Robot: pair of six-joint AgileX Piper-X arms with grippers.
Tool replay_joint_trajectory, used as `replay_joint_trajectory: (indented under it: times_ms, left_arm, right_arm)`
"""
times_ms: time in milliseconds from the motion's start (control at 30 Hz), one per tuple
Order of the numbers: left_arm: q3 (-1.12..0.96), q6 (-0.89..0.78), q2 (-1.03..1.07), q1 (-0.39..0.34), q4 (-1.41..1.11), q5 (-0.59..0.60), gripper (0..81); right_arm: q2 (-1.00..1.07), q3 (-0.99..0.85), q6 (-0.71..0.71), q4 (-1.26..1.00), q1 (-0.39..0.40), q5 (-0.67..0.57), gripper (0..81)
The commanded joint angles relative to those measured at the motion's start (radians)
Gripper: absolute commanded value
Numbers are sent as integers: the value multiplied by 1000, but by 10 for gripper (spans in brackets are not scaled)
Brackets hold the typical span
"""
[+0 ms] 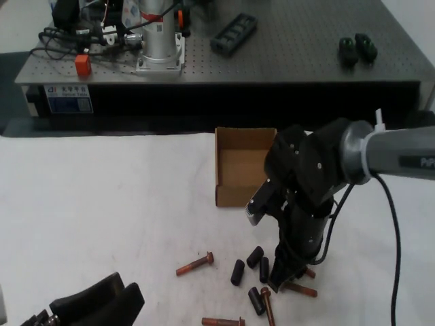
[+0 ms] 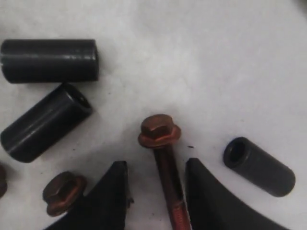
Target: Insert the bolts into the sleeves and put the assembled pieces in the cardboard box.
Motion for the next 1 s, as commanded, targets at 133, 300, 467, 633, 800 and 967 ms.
replay_joint_trajectory:
  times_ms: [133, 300, 467, 633, 800, 967]
  left_arm:
    - [-23, 34, 97, -5, 98, 99, 248]
    - [-154, 100, 341, -5, 167, 106, 248]
    - [-404, 273, 704, -5, 312, 125, 249]
    - [-727, 376, 1089, -5, 477, 134, 314]
    - [-1040, 459, 1398, -5, 691, 121, 345]
    - [-1274, 496, 1615, -5, 839, 96, 345]
  right_arm:
    - [41, -11, -20, -38, 2, 6, 160]
    - [33, -11, 10, -63, -28, -5, 2]
    - [-73, 8, 74, 3, -84, -134, 2]
    - [-336, 138, 172, -35, -150, -239, 2]
    - [-628, 283, 225, -33, -208, -280, 2]
    - [-834, 367, 261, -31, -242, -280, 2]
